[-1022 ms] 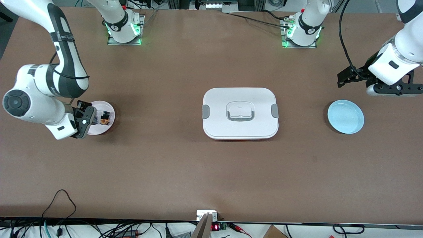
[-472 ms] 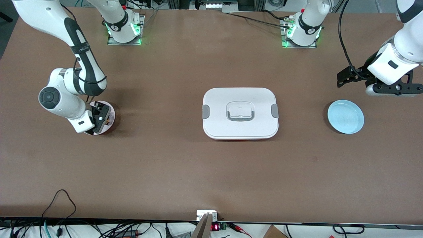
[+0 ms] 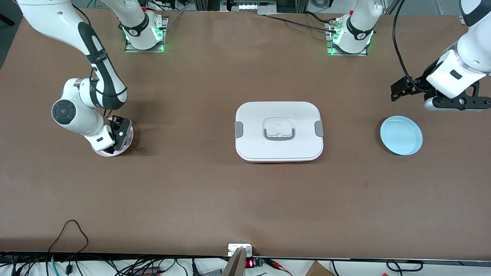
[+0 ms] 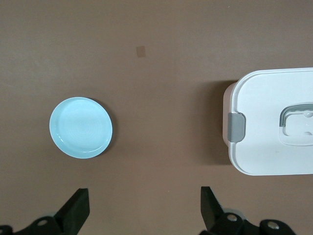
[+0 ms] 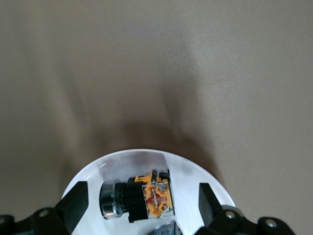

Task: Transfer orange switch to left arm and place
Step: 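Close the right gripper on the orange switch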

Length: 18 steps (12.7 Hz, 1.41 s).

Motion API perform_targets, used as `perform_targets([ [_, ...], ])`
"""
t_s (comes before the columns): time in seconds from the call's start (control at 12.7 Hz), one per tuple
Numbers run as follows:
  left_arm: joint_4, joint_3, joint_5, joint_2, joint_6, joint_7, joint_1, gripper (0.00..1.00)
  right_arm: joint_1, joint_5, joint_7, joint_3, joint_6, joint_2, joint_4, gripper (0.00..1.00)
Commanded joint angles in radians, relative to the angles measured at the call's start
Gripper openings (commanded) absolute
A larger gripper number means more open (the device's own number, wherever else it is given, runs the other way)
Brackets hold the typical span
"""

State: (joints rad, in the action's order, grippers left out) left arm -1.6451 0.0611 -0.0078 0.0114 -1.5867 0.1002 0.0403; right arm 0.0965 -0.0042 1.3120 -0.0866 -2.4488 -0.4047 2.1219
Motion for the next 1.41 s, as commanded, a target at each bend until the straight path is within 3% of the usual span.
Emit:
perform_targets([
  [0.0,0.048,0.0,0.02,0.016,0.03,0.01,0.009,1.0,-0.015,0.02,0.041,0.007,-0.059,0.001,0.039,1.0],
  [0.71,0.057,0.0,0.02,0.024,0.03,0.01,0.012,1.0,-0.043,0.02,0.07,0.007,-0.134,-0.029,0.067,0.99],
  [0.86,0.057,0.0,0.02,0.025,0.028,0.01,0.012,1.0,-0.041,0.02,0.07,0.007,-0.136,-0.034,0.067,0.87],
  [1.26,0.059,0.0,0.019,0.027,0.03,0.012,0.012,1.0,-0.034,0.021,0.064,0.011,-0.133,-0.033,0.061,0.34],
  [1.34,0.059,0.0,0.02,0.027,0.03,0.012,0.012,1.0,-0.035,0.021,0.061,0.025,-0.128,-0.029,0.056,0.27],
])
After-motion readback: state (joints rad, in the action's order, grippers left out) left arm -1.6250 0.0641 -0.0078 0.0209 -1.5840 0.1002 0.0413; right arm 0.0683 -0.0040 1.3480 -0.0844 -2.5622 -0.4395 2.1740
